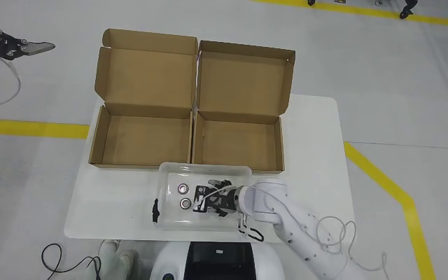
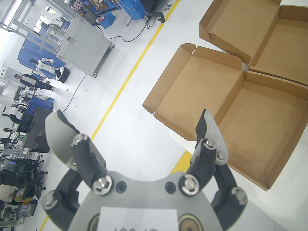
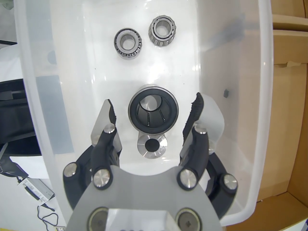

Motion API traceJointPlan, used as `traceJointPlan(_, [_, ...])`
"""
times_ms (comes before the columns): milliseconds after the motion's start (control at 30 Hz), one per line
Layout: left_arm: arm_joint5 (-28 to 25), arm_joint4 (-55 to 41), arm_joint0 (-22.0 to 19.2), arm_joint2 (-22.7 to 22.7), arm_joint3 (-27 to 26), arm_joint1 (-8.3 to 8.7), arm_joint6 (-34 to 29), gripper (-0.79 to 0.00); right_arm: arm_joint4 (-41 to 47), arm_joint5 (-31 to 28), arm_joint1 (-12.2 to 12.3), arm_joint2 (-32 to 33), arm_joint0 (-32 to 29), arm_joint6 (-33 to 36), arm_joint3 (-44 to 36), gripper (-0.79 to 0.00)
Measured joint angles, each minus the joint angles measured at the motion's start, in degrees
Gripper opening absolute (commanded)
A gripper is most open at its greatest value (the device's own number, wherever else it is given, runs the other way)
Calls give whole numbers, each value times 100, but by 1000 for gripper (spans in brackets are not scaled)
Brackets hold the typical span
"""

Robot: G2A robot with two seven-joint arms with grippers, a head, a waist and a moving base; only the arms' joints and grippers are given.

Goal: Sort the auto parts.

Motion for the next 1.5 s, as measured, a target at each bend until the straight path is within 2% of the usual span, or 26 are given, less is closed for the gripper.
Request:
traceJointPlan(167, [0, 0, 0, 0, 0, 0, 0, 0, 44, 32, -22, -129, 139, -32, 204, -262])
traceJointPlan(333, [0, 0, 0, 0, 0, 0, 0, 0, 108, 48, -32, -221, 220, -25, 327, -351])
traceJointPlan(433, [0, 0, 0, 0, 0, 0, 0, 0, 155, 38, -36, -266, 270, -11, 387, -489])
traceJointPlan(500, [0, 0, 0, 0, 0, 0, 0, 0, 176, 47, -36, -287, 300, -12, 409, -730])
traceJointPlan(533, [0, 0, 0, 0, 0, 0, 0, 0, 183, 53, -36, -294, 310, -13, 417, -785])
traceJointPlan(733, [0, 0, 0, 0, 0, 0, 0, 0, 301, -19, -12, -268, 340, -201, 350, -785])
traceJointPlan(1033, [0, 0, 0, 0, 0, 0, 0, 0, 295, -633, 98, 15, 274, -1934, 357, -785])
traceJointPlan(1500, [0, 0, 0, 0, 0, 0, 0, 0, 553, -500, -91, -306, 826, -3502, 1143, -785])
